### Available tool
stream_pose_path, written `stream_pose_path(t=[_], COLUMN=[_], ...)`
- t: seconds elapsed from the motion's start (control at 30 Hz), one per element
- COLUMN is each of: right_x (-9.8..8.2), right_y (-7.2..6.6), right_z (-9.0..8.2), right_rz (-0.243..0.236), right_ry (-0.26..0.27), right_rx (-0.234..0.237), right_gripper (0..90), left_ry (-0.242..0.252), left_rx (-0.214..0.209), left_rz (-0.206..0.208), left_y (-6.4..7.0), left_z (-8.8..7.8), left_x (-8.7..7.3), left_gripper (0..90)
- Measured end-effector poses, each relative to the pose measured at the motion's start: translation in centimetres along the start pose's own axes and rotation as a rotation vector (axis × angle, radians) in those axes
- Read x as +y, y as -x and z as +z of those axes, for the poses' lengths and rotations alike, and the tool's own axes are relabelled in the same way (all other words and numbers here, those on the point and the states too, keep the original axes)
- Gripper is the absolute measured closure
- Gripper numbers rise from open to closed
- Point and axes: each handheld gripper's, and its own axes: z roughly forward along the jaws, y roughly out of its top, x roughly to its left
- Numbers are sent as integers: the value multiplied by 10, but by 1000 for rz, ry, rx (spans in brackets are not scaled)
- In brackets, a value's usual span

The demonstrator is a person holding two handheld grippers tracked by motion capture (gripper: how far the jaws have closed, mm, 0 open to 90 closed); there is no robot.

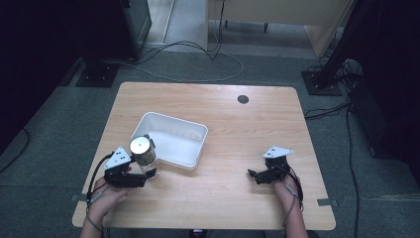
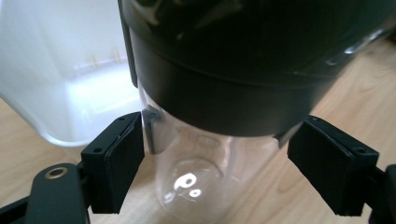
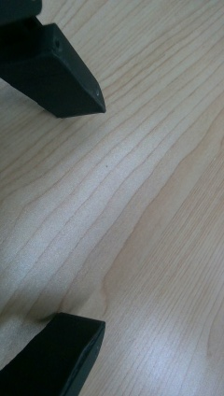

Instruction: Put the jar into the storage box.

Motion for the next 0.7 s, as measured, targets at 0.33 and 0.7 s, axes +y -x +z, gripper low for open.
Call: stream_pose_path(t=[0.33, 0.7], right_x=[0, 0], right_y=[0, 0], right_z=[0, 0], right_rz=[0, 0], right_ry=[0, 0], right_rx=[0, 0], right_gripper=[0, 0], left_ry=[45, 36], left_rx=[66, 83], left_rz=[-19, 8], left_y=[4, 9], left_z=[5, 4], left_x=[0, 1], left_gripper=[246, 302])
